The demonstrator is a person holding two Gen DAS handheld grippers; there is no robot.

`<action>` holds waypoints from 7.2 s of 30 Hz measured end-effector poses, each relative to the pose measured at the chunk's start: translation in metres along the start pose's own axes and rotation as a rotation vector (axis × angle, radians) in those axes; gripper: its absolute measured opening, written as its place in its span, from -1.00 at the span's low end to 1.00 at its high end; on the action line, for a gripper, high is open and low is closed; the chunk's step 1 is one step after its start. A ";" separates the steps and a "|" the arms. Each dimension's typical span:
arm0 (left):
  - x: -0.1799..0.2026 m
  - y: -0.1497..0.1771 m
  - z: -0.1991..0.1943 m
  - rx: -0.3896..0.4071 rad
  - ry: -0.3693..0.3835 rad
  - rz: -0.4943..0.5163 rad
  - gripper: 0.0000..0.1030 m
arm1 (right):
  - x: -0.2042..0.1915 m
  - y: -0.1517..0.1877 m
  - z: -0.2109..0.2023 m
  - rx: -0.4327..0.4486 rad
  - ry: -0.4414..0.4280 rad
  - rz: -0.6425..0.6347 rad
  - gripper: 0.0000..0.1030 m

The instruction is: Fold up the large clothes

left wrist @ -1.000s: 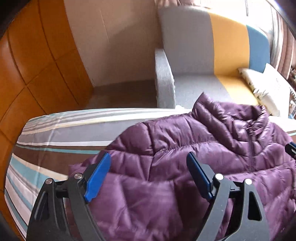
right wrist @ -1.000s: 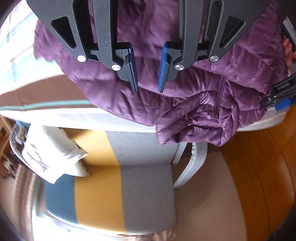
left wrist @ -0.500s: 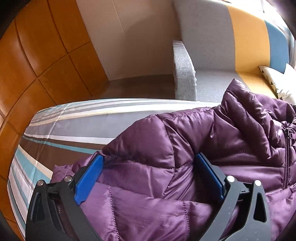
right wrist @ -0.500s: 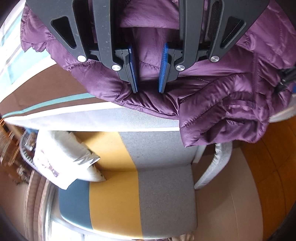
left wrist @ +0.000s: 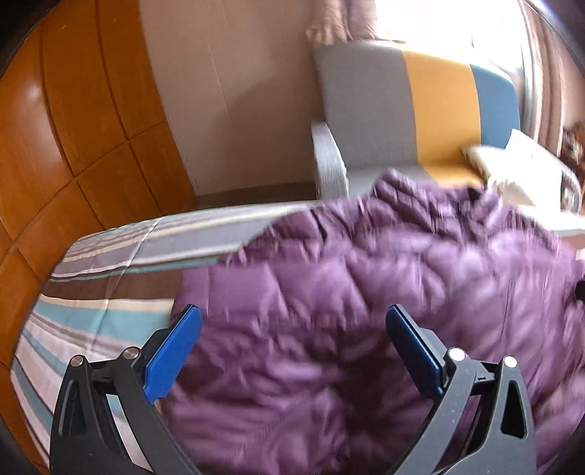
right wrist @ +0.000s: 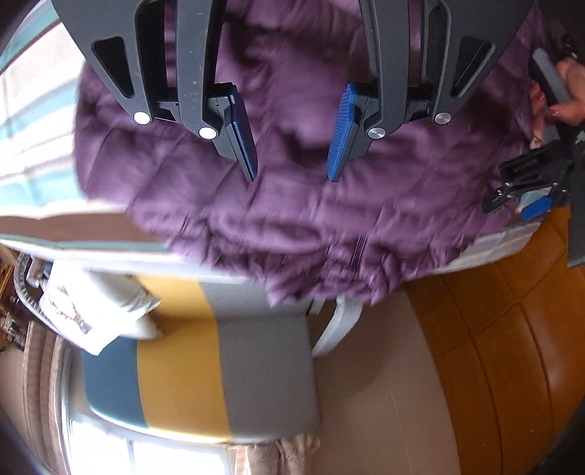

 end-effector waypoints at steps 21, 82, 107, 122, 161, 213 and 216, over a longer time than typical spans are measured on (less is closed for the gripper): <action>-0.038 0.092 -0.087 -0.108 0.196 -0.036 0.96 | 0.036 0.079 -0.124 -0.051 -0.116 0.155 0.03; -0.091 0.184 -0.314 0.251 0.762 -0.164 -0.88 | 0.006 0.205 -0.296 0.176 -0.596 0.167 -0.91; -0.130 0.106 -0.258 0.263 0.726 -0.409 -0.87 | 0.054 0.112 -0.263 0.383 -0.548 0.304 -0.91; -0.094 0.075 -0.153 0.103 0.584 -0.406 -0.87 | 0.080 0.079 -0.178 0.265 -0.389 0.361 -0.91; -0.096 0.058 -0.090 0.078 0.417 -0.511 0.75 | 0.115 0.089 -0.112 0.197 -0.220 0.539 0.35; -0.023 0.102 -0.054 -0.091 0.197 -0.133 -0.33 | 0.102 0.104 -0.041 0.015 0.056 0.294 -0.74; -0.039 0.103 -0.072 -0.080 0.176 -0.214 0.52 | 0.101 0.102 -0.059 0.043 0.045 0.312 -0.43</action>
Point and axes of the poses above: each gripper's, at about its wrist camera, not at the fingertips, and z roughly the way its jaws point, x to its right, y to its underside, the point moved 8 cm from there along z, roughly the way its jaws point, and after that the axes turned 3 degrees about -y, right-handed, at the moved point
